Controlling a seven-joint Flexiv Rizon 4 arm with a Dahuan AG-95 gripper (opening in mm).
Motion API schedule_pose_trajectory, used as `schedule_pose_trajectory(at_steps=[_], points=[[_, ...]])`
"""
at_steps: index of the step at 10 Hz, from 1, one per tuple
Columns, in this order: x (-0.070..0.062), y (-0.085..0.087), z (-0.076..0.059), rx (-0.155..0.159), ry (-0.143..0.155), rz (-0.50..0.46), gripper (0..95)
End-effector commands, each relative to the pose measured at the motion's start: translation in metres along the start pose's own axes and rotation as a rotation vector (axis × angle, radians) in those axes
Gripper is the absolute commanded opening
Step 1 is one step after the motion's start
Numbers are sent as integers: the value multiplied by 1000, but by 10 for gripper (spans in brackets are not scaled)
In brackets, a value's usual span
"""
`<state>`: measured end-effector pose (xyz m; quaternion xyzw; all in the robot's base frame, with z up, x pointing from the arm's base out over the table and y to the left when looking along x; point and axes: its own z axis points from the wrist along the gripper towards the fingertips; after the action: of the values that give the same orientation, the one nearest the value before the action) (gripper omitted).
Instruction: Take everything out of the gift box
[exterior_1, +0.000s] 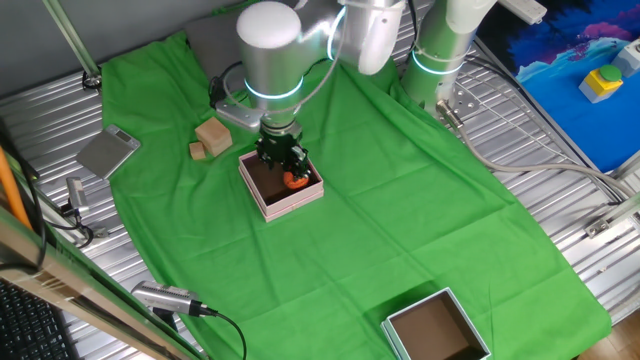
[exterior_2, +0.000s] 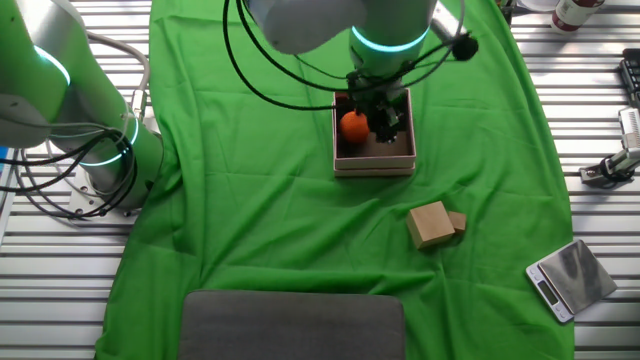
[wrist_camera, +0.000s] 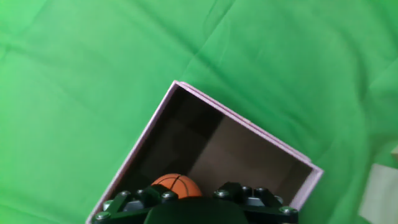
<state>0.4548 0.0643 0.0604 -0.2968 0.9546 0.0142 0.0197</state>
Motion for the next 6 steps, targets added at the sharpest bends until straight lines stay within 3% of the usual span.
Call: schedule_pose_trajectory(at_steps=[1,2,3,4,6], points=[[-1,-9,-5,-34,-3,7,570],[-2,-11,-10,-46,-5,13,570],[-2,-11,-16,-78,-14,31,570],[-3,-9,-20,-105,-10,49,760],[-3,-6,-26,-116,-8,59,760]])
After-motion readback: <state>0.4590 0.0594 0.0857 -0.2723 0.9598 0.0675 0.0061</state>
